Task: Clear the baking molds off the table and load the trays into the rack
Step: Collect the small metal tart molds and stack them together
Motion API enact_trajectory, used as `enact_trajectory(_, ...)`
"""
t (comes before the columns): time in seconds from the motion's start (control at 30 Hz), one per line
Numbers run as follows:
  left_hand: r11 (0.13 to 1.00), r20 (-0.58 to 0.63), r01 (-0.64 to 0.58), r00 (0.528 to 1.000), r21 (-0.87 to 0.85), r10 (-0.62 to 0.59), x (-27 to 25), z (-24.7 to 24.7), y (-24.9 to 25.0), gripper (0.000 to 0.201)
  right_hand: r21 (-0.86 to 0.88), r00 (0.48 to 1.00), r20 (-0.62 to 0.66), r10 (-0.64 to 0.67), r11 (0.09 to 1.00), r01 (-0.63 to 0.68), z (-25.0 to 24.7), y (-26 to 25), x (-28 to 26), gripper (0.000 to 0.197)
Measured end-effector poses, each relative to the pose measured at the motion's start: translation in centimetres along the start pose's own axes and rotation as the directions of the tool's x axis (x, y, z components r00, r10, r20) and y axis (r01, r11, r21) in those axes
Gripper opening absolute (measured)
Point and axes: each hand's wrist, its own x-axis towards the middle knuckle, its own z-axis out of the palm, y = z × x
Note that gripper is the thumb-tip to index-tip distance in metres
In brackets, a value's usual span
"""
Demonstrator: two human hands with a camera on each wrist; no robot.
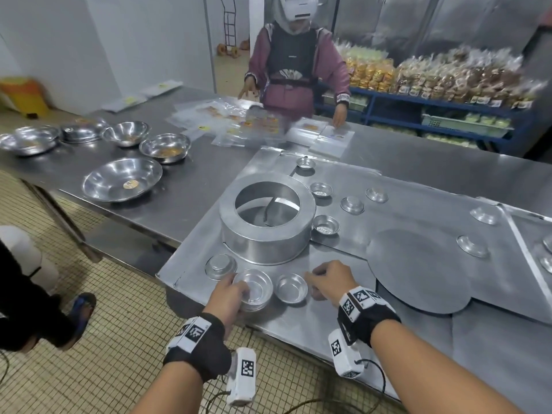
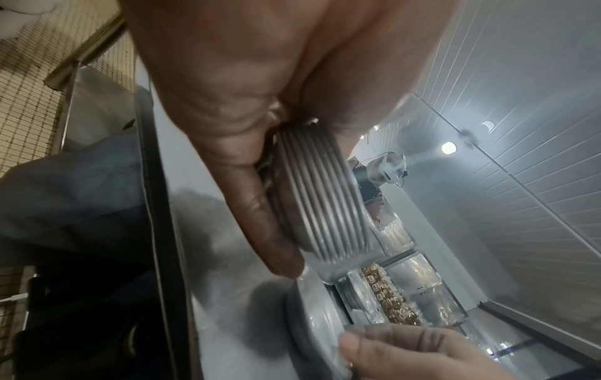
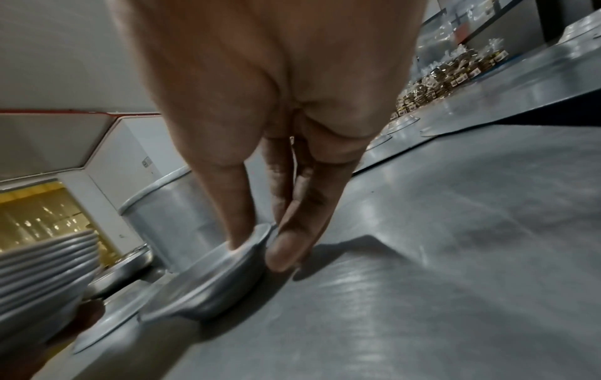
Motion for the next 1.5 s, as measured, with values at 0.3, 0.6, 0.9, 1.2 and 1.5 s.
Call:
enact_trajectory(0.3, 0.999, -0.003, 0.024, 1.000, -0.047, -0.024, 0.6, -1.0, 0.3, 0.042, -0.070, 0.992, 0.082, -0.098, 0.992, 0.104, 0.3, -2.2, -0.4, 0.017)
enact_trajectory(0.6, 0.997, 0.082, 0.012, 0.997, -0.079, -0.006, 2.0, -1.9, 0.1, 0.076, 0.123, 0.952, -0.035, -0.303, 0.944, 0.305, 1.1, -8.0, -2.0, 0.015)
enact_trajectory(0.9, 0.997, 0.015, -0.072, 0.997, -0.034, 0.073, 1.8, -3.7, 0.7, 0.018, 0.033, 0.917, 0.189, -0.352, 0.935, 0.352, 5.5, -9.7, -2.0, 0.016)
enact_trajectory(1.2, 0.996, -0.075, -0.068, 0.995, -0.060, 0.064, 1.8, -7.6, 0.4, 0.023, -0.213, 0.865, 0.205, -0.459, 0.841, 0.497, 9.7, -11.5, 0.2, 0.038)
enact_trajectory(1.5, 0.982, -0.137, -0.073, 0.989, -0.173, 0.050, 1.5, -11.6, 0.1, 0.027, -0.550, 0.825, 0.372, -0.426, 0.614, 0.566, 14.9, -12.9, 2.0, 0.052)
